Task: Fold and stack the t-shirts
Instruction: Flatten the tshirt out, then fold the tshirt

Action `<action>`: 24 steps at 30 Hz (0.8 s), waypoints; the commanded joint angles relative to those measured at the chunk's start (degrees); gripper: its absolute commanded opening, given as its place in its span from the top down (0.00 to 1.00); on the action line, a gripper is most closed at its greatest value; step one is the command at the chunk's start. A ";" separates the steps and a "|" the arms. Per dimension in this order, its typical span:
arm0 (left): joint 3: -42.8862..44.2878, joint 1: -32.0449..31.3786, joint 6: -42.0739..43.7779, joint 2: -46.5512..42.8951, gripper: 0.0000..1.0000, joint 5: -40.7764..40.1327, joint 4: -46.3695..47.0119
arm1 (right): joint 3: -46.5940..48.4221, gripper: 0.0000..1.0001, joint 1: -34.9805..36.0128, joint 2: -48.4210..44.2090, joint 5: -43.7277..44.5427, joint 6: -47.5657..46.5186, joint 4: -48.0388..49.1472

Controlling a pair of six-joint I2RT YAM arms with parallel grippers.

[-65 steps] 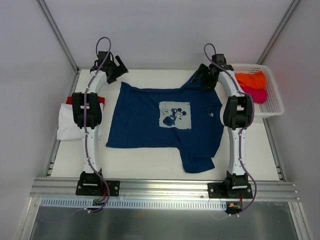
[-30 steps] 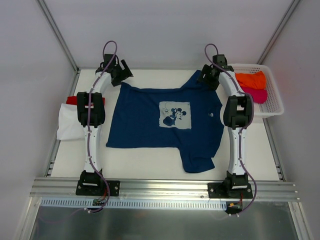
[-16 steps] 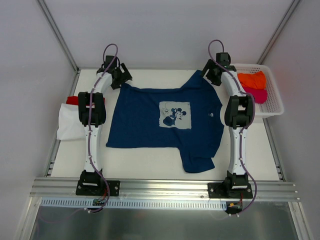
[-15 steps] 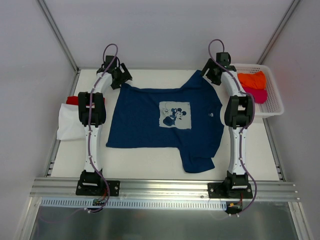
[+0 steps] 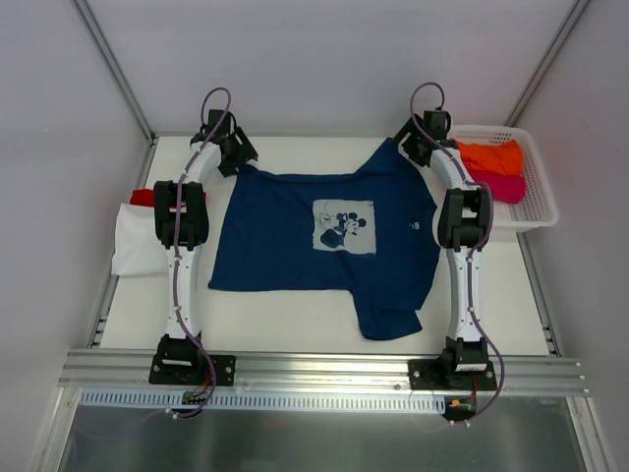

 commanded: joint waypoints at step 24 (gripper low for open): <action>2.49 -0.75 -3.09 2.48 0.40 -0.65 -4.08 | 3.38 0.62 2.18 7.50 -12.97 15.63 7.85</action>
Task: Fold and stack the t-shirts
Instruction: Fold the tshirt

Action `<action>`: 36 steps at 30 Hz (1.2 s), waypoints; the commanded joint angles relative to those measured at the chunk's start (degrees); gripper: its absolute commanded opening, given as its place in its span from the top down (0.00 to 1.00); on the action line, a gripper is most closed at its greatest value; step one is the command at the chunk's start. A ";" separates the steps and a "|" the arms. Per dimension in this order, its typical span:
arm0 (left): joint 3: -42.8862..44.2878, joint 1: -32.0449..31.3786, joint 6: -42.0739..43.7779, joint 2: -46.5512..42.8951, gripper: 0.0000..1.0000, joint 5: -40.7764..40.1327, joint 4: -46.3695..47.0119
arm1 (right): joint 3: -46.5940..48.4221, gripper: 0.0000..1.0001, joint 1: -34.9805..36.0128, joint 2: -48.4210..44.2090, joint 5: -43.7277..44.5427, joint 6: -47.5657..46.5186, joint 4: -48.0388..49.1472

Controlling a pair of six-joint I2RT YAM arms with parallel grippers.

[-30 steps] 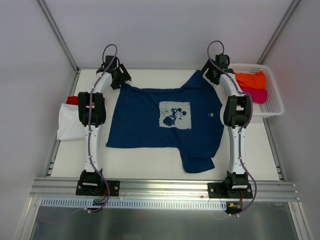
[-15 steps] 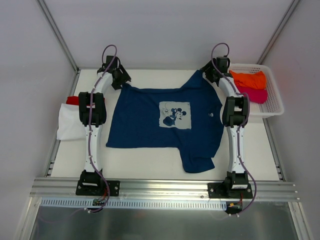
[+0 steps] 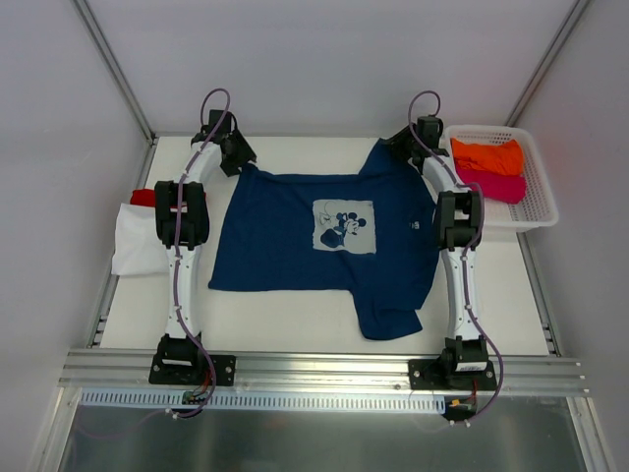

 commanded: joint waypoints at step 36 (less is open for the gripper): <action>-4.91 0.28 2.82 -8.54 0.91 -11.48 -5.38 | -9.47 1.00 0.86 -18.70 11.30 -18.90 -7.16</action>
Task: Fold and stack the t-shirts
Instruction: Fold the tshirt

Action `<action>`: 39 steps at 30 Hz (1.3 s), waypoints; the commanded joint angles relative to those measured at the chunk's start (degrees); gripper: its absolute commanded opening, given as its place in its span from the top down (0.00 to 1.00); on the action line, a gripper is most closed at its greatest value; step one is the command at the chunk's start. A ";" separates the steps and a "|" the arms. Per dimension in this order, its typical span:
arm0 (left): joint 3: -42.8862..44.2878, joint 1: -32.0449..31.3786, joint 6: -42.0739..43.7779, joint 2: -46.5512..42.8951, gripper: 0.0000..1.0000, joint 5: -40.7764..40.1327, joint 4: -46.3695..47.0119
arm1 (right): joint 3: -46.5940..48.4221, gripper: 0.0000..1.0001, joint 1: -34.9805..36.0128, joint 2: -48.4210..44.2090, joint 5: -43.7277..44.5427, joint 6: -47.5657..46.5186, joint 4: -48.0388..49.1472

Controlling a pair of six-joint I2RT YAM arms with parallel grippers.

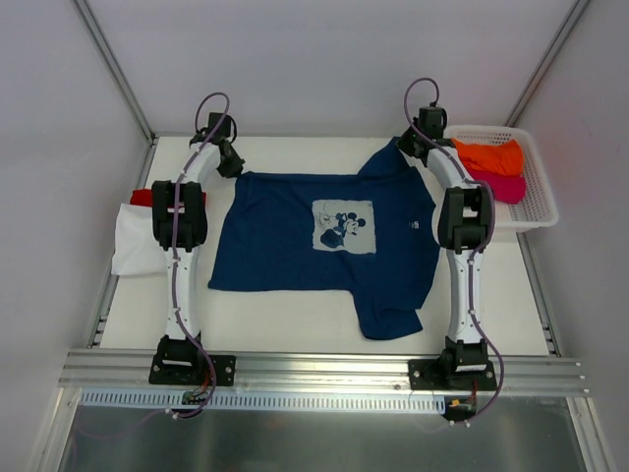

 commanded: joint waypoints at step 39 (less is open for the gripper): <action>-14.79 -0.89 11.24 -24.93 0.95 5.90 -8.16 | -27.62 1.00 9.79 -44.82 10.04 -13.43 -44.30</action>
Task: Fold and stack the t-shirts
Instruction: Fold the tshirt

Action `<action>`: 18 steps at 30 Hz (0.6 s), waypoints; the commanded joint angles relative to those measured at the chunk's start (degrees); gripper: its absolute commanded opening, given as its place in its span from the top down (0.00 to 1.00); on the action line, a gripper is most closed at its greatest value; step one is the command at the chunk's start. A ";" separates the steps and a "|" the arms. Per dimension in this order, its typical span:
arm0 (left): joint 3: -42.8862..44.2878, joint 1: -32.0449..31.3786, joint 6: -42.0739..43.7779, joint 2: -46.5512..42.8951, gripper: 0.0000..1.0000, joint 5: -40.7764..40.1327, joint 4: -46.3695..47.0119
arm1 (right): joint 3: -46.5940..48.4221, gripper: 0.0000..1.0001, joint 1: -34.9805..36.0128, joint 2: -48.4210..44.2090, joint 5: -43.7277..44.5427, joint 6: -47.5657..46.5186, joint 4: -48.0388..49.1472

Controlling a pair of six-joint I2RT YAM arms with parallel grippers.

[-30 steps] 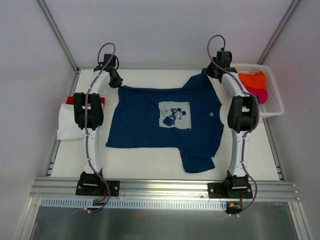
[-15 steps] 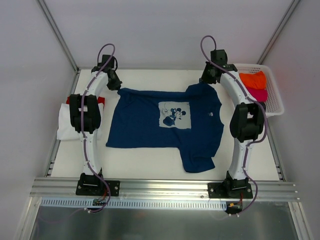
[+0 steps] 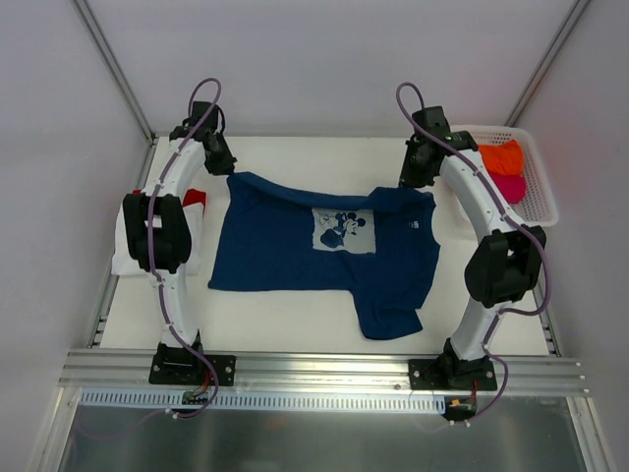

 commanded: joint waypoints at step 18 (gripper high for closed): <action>-2.72 -1.63 4.07 -0.48 0.48 5.08 -13.44 | -7.40 0.99 0.83 -2.27 -2.13 0.06 -13.44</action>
